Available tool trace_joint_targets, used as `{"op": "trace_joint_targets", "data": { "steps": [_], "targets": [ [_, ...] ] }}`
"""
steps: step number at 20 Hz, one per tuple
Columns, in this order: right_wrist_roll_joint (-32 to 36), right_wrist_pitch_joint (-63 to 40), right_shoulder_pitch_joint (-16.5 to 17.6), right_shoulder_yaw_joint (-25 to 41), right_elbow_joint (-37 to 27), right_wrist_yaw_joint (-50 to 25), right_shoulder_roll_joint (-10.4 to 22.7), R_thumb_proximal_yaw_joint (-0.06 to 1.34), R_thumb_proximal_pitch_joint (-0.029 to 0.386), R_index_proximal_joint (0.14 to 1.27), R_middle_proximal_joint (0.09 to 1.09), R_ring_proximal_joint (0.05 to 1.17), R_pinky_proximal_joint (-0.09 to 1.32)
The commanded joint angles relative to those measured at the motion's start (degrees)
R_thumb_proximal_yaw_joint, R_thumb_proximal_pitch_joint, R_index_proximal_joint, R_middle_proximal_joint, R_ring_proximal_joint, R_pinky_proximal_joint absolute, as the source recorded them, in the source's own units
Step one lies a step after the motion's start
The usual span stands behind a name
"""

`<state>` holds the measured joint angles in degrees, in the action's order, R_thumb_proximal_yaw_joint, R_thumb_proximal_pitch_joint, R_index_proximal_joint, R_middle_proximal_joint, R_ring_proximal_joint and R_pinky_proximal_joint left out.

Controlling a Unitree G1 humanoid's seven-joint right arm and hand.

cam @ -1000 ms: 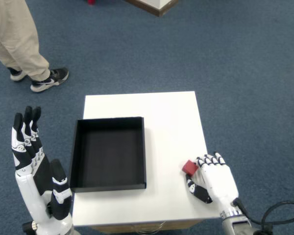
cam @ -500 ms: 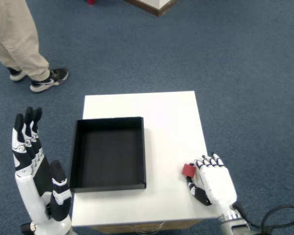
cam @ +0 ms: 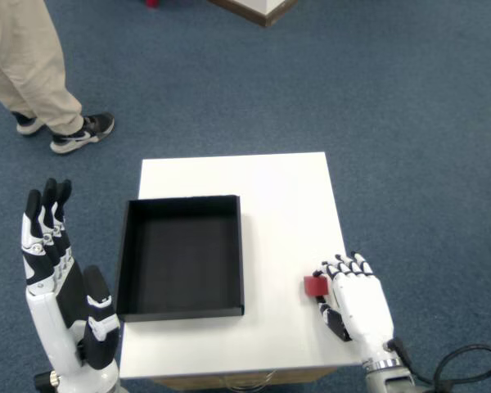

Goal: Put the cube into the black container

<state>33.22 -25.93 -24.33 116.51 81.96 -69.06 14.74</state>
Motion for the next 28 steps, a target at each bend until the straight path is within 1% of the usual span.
{"op": "trace_joint_targets", "data": {
  "steps": [1, 5, 11, 17, 20, 22, 24, 28],
  "targets": [
    [0.03, -2.18, -2.26, -0.08, 1.27, -4.3, 0.66, 1.21, 0.123, 1.14, 0.43, 0.31, 0.17],
    [-0.88, -4.27, -3.67, 0.52, 1.49, -8.98, 0.54, 1.2, 0.128, 1.13, 0.43, 0.31, 0.18],
    [-2.77, -6.89, -4.86, 2.01, 1.63, -16.08, 0.29, 1.19, 0.136, 1.13, 0.41, 0.31, 0.18],
    [-3.66, -8.65, -5.47, 2.75, 1.5, -19.36, 0.34, 1.18, 0.141, 1.12, 0.4, 0.3, 0.18],
    [-4.81, -11.46, -7.4, 3.45, 1.56, -23.16, -0.5, 1.18, 0.141, 1.11, 0.39, 0.29, 0.17],
    [-5.76, -14.53, -9.23, 3.76, 2.83, -24.82, -1.96, 1.17, 0.141, 1.11, 0.38, 0.29, 0.17],
    [-6.42, -18.24, -10.76, 3.89, 5.83, -25.71, -3.97, 1.17, 0.142, 1.11, 0.38, 0.29, 0.17],
    [-5.78, -24.07, -12.69, 6.0, 10.31, -25.96, -4.89, 1.17, 0.143, 1.11, 0.37, 0.28, 0.15]
  ]
}}
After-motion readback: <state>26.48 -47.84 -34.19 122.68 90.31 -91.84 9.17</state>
